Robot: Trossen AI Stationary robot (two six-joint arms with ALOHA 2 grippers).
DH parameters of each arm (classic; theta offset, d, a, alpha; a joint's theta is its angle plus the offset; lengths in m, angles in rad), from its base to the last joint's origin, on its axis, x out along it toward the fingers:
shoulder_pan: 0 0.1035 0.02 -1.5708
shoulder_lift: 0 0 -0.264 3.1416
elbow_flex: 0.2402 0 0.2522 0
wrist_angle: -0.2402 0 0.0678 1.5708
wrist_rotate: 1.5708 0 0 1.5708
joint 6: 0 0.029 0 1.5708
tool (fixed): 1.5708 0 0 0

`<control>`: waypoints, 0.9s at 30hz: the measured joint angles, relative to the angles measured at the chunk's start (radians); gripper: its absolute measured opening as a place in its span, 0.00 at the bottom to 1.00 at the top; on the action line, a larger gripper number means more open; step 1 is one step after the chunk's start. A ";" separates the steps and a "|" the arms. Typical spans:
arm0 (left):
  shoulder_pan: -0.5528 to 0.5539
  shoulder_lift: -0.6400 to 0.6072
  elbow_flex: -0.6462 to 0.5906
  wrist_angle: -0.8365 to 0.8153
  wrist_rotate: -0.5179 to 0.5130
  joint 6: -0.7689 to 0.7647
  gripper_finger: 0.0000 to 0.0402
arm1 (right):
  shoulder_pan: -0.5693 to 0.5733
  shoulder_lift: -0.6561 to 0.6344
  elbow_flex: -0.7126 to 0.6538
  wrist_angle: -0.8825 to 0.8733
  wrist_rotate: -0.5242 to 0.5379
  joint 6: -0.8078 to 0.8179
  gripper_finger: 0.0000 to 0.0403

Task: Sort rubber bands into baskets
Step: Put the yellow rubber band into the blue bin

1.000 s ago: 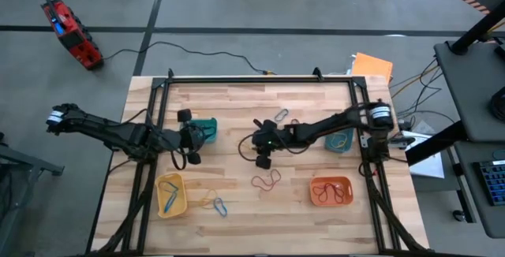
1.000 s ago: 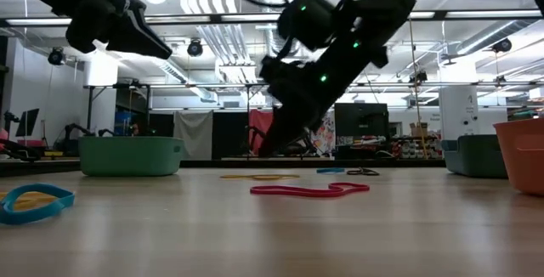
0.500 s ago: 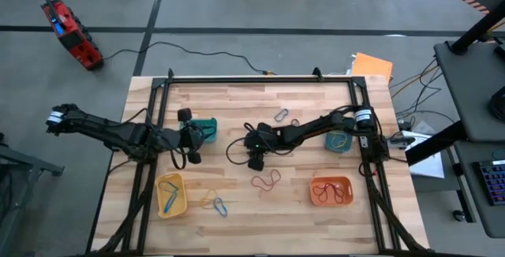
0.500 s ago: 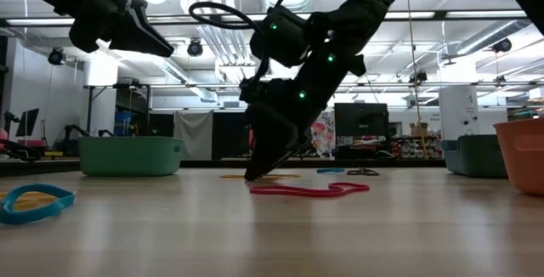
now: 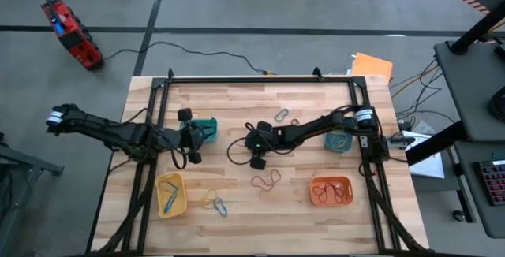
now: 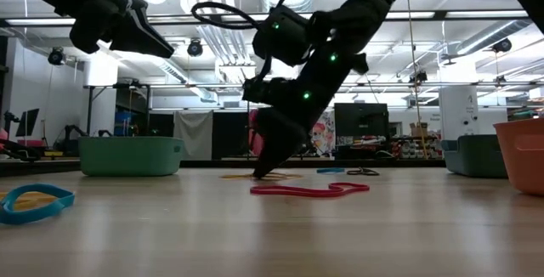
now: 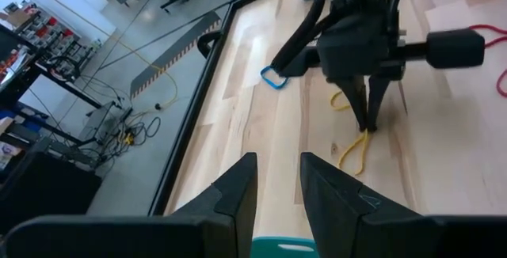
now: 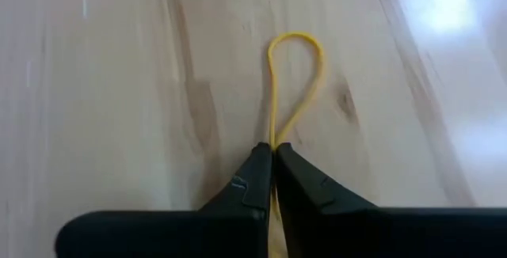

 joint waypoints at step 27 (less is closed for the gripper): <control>0.000 0.000 -0.001 0.000 0.000 -0.004 0.21 | 0.047 -0.472 -0.019 -0.862 0.598 0.354 0.02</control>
